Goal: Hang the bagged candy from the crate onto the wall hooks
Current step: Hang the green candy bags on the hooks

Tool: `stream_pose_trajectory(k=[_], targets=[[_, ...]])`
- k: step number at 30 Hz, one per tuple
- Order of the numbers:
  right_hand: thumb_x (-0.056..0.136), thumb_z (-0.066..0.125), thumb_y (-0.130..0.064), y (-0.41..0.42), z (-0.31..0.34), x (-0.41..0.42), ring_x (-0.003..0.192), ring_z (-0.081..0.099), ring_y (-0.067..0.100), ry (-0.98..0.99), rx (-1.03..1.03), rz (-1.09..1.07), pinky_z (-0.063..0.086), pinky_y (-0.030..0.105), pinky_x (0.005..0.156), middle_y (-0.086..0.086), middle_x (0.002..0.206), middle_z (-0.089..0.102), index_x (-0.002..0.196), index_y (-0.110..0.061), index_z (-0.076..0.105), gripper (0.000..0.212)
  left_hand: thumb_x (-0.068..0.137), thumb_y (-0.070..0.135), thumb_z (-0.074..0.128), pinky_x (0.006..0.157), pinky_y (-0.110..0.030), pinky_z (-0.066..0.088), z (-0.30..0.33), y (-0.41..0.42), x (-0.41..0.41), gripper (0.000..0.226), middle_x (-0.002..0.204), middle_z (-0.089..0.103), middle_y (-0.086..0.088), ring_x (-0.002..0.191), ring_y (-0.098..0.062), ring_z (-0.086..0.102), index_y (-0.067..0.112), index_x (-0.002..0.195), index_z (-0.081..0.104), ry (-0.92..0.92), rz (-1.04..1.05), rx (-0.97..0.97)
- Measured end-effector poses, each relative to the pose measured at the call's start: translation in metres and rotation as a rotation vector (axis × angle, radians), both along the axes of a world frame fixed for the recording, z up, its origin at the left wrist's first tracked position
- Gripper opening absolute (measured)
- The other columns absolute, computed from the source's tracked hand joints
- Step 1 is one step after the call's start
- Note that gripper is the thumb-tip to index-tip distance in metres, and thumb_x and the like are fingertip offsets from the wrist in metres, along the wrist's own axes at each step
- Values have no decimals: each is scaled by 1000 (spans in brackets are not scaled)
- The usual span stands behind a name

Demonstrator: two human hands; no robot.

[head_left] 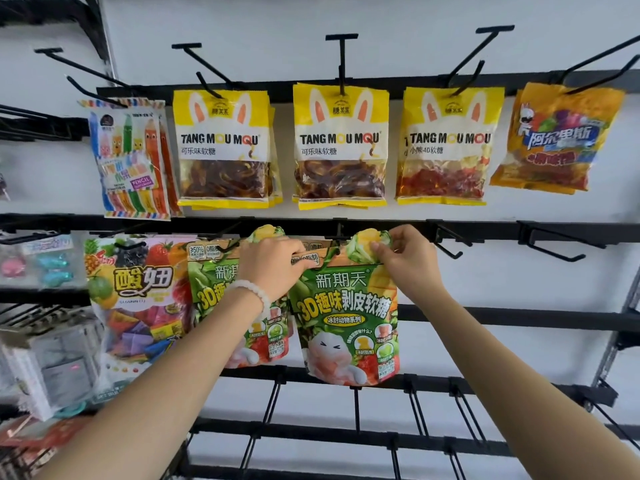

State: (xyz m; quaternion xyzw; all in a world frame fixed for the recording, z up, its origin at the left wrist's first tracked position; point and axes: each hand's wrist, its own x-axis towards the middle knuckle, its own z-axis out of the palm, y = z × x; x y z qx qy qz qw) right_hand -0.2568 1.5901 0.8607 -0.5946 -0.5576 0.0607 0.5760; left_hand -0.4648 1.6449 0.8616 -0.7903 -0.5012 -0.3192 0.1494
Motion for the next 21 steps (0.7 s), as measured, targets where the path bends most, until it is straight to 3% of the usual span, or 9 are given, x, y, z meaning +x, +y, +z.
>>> stream_pose_trajectory(k=[3,6,8,12,17,21], targets=[[86,62,-30,6,-6,2,78,52,14,-8,-39,-8,39,16,53,2,93,55,114,-10,53,35,83,60,50,77,-30,44,-7,9,4,39,97,68,9,67,-13,54,29,101,65,3,5,-18],[87,61,-31,14,-9,4,82,53,15,-17,-56,-28,40,17,56,1,92,56,112,-10,53,33,83,59,51,70,-27,43,-8,20,9,40,106,67,9,83,-14,62,29,104,65,2,17,13],[87,61,-31,20,-11,6,84,54,16,-12,-64,-40,43,21,60,1,93,57,110,-11,54,32,83,57,53,64,-27,47,-7,28,12,39,104,68,7,82,-14,62,28,103,67,2,11,26],[87,61,-32,30,-14,7,71,48,4,-17,-71,-68,38,18,55,0,92,55,110,-10,53,33,82,54,56,61,-27,45,-7,40,17,38,92,69,3,82,-17,61,24,102,68,2,-3,78],[87,60,-36,38,-16,8,77,50,12,-21,-98,-108,48,33,69,-7,82,51,111,-12,53,35,83,54,55,64,-27,46,-9,48,20,40,93,69,3,85,-18,61,23,105,67,4,-2,106],[86,58,-41,35,-17,8,86,56,16,-83,-109,-165,50,36,72,-6,92,56,114,-16,52,38,83,52,56,73,-32,48,-12,51,18,40,100,67,2,93,-19,59,23,110,64,-12,-35,89]])
